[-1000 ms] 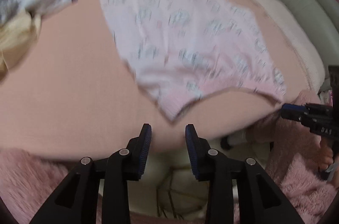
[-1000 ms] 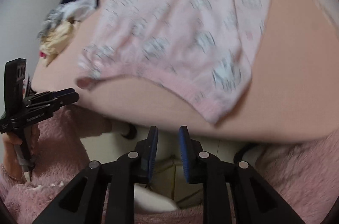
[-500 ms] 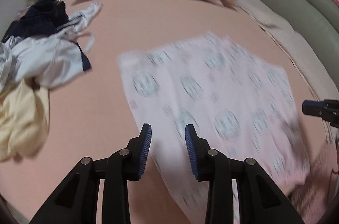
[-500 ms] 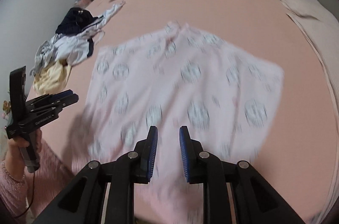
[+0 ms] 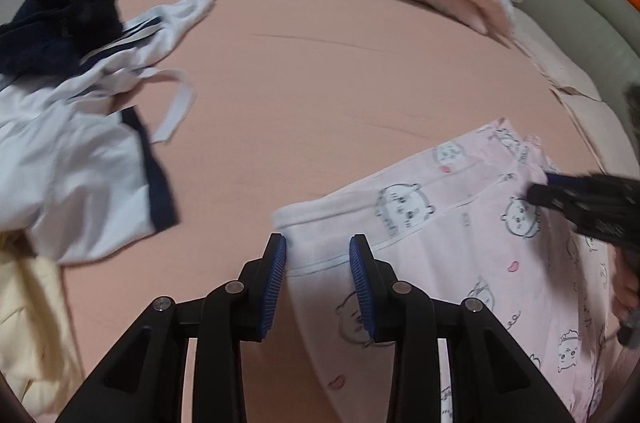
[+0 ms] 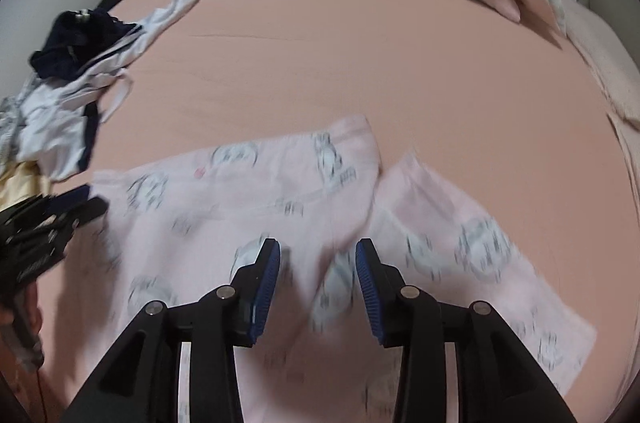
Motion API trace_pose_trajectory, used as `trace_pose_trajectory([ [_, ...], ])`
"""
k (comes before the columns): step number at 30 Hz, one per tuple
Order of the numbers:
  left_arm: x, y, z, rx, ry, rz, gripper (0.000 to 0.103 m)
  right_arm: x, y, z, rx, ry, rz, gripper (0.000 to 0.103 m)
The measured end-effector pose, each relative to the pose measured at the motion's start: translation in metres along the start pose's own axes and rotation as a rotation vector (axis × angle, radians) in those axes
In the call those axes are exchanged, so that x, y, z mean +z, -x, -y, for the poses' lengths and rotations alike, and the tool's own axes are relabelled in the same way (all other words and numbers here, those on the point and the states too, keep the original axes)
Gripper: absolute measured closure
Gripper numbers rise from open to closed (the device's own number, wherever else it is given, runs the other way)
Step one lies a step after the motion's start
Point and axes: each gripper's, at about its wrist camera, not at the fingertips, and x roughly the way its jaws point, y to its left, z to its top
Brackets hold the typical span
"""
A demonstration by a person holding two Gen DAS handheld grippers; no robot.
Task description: Fold clothes
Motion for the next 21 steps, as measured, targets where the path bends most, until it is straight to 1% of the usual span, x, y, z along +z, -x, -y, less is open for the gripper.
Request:
trace_pose_trajectory([
  [3,-0.004,-0.005,0.007,0.015,-0.054,0.014,0.073,0.011,-0.012,-0.008,-0.012,0.033,0.012,0.064],
  [5,-0.008,-0.008,0.007,0.032,-0.068,0.022,0.083,0.016,-0.023,-0.013,-0.029,0.061,0.009,0.064],
  [7,-0.009,-0.008,0.005,0.039,-0.065,0.029,0.086,0.017,-0.029,-0.016,-0.045,0.087,0.013,0.066],
  [9,-0.006,-0.007,-0.001,0.037,-0.046,0.033,0.091,0.017,-0.031,-0.019,-0.055,0.108,0.027,0.079],
  [10,-0.004,-0.007,-0.004,0.032,-0.032,0.032,0.093,0.016,-0.031,-0.02,-0.058,0.116,0.032,0.091],
  [11,-0.003,-0.006,-0.008,0.021,-0.013,0.028,0.094,0.016,-0.031,-0.021,-0.057,0.117,0.034,0.095],
  [13,0.0,-0.004,-0.016,-0.001,0.021,0.022,0.095,0.016,-0.028,-0.021,-0.052,0.102,0.042,0.097],
  [19,0.009,0.002,-0.043,0.068,0.092,0.046,0.096,0.022,-0.026,-0.017,-0.064,0.069,0.08,0.098],
  [21,0.01,-0.002,-0.052,0.02,0.122,0.016,0.095,0.028,-0.032,-0.014,-0.042,0.056,0.065,0.098],
])
